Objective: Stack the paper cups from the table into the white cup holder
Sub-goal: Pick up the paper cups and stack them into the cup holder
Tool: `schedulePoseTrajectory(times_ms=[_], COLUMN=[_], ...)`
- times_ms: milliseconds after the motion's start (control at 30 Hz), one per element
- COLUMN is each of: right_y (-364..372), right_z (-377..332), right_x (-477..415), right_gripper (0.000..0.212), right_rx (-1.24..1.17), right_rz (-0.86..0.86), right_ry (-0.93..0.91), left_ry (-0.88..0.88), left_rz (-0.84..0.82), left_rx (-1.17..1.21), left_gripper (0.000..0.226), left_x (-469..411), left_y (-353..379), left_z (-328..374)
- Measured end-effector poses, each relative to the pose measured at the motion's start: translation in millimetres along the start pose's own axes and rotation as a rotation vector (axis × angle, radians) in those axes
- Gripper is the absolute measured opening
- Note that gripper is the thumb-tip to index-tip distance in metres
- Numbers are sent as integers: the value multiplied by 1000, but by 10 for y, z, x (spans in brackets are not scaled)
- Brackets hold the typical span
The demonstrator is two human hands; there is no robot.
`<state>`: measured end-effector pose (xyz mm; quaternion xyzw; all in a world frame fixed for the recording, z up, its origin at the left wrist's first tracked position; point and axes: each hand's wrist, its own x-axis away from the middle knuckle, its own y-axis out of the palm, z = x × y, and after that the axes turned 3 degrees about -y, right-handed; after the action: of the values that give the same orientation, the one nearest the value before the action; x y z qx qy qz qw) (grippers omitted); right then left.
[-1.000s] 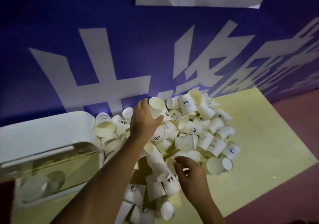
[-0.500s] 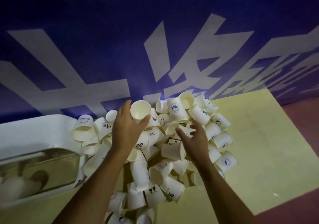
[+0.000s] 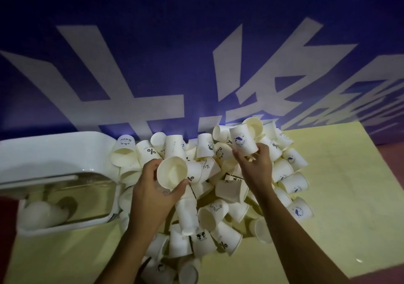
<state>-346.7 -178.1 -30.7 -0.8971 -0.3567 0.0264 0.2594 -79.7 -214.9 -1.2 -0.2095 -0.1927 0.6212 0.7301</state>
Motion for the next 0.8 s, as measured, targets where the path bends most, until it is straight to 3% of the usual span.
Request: schedulePoseTrajectory(times_ms=[133, 300, 600, 800], right_y=[-69, 136, 1172, 1967], right_z=[-213, -534, -987, -1118], right_x=[385, 960, 2063, 2618], right_gripper=[64, 74, 66, 72], right_rx=[-163, -83, 58, 101], right_rz=[-78, -210, -402, -471], right_ry=[-30, -193, -483, -503], left_ry=[-9, -42, -97, -139], left_rz=[15, 51, 129, 190], left_rx=[33, 81, 77, 19], left_gripper=[68, 67, 71, 74], left_x=[75, 238, 593, 664], left_y=[-229, -658, -1802, -2456], left_z=[-104, -355, -1128, -1809])
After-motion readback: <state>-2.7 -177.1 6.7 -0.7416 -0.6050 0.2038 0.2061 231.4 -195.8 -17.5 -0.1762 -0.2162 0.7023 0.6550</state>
